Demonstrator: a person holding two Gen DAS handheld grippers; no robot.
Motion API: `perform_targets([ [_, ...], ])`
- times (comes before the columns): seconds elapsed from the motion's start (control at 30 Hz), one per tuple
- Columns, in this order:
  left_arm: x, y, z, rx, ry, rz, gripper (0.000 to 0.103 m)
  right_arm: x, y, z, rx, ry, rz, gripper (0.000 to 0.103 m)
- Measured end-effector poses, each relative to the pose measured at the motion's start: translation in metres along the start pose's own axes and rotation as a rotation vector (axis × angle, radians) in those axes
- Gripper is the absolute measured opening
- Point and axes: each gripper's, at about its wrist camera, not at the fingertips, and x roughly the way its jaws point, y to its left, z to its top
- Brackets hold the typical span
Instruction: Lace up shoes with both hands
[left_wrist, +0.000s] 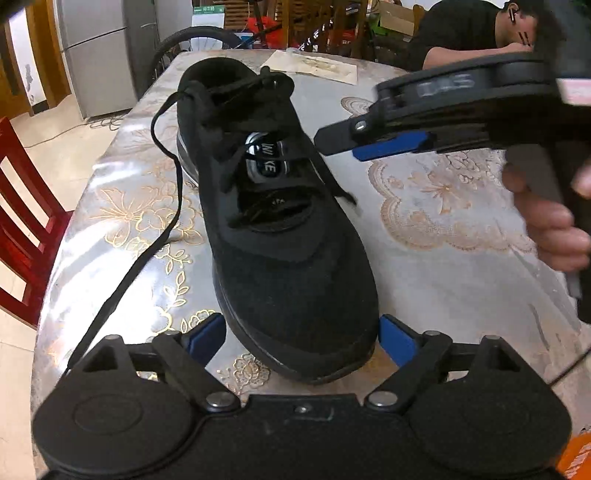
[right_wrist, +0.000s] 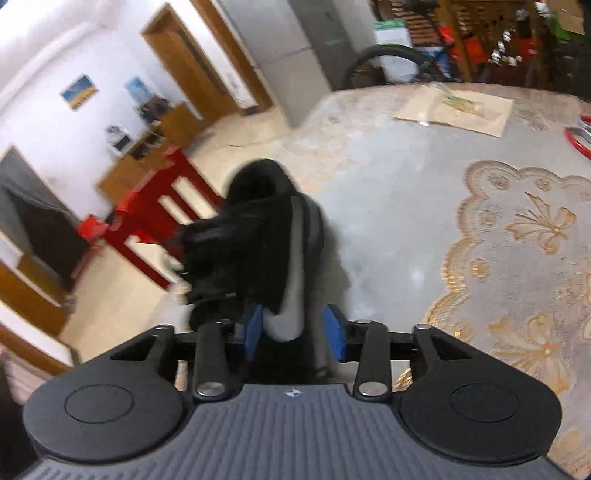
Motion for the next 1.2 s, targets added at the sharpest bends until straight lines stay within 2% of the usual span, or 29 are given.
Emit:
perform_targets([
  [0.1,-0.002,0.002,-0.002,0.002,0.001,-0.02,0.088,0.003,0.014,-0.001,-0.079,-0.016,0.021,0.045],
  [0.2,-0.003,0.004,-0.004,0.001,0.0,-0.027,0.088,0.021,0.022,-0.002,-0.151,-0.01,-0.027,0.046],
  [0.23,-0.002,0.007,-0.003,0.001,-0.001,-0.028,0.088,0.024,0.022,-0.003,-0.153,-0.009,-0.011,0.027],
  [0.27,0.002,0.01,0.0,0.002,-0.001,-0.029,0.088,0.023,0.021,-0.001,-0.142,-0.007,0.04,0.002],
  [0.3,0.003,0.013,0.0,0.002,-0.002,-0.031,0.088,0.02,0.022,0.0,-0.137,-0.009,0.087,0.001],
  [0.47,0.004,0.016,-0.002,-0.004,0.011,-0.033,0.088,-0.019,0.041,-0.001,-0.217,-0.099,0.21,0.001],
  [0.57,0.007,0.017,-0.001,-0.008,0.013,-0.023,0.089,-0.033,0.025,0.005,-0.109,-0.096,0.341,0.001],
  [0.6,0.007,0.017,-0.001,-0.009,0.01,-0.02,0.089,-0.035,0.02,0.005,-0.092,-0.089,0.352,0.001],
  [0.67,0.006,0.018,0.0,-0.011,-0.011,-0.011,0.09,-0.031,0.018,0.002,-0.153,-0.052,0.265,0.001],
  [0.73,0.009,0.02,0.002,-0.019,-0.006,-0.011,0.09,-0.023,0.026,-0.011,-0.3,-0.021,0.094,0.001],
  [0.77,0.01,0.021,0.002,-0.024,-0.004,-0.012,0.09,-0.019,0.028,-0.017,-0.339,0.006,0.064,0.002],
  [0.83,0.011,0.019,0.0,-0.024,-0.003,-0.007,0.09,-0.015,0.029,-0.026,-0.346,0.057,0.071,0.007],
  [0.87,0.011,0.018,0.0,-0.021,-0.002,-0.003,0.09,-0.014,0.029,-0.03,-0.338,0.078,0.083,0.019],
  [0.93,0.011,0.016,-0.002,-0.017,0.0,0.001,0.09,-0.017,0.031,-0.035,-0.335,0.084,0.105,0.033],
  [1.07,0.012,0.02,0.001,-0.023,0.007,-0.003,0.09,-0.025,0.036,-0.039,-0.368,0.027,0.083,0.034],
  [1.2,0.012,0.025,-0.003,-0.055,0.017,-0.018,0.09,-0.028,0.028,-0.031,-0.227,-0.108,0.017,0.034],
])
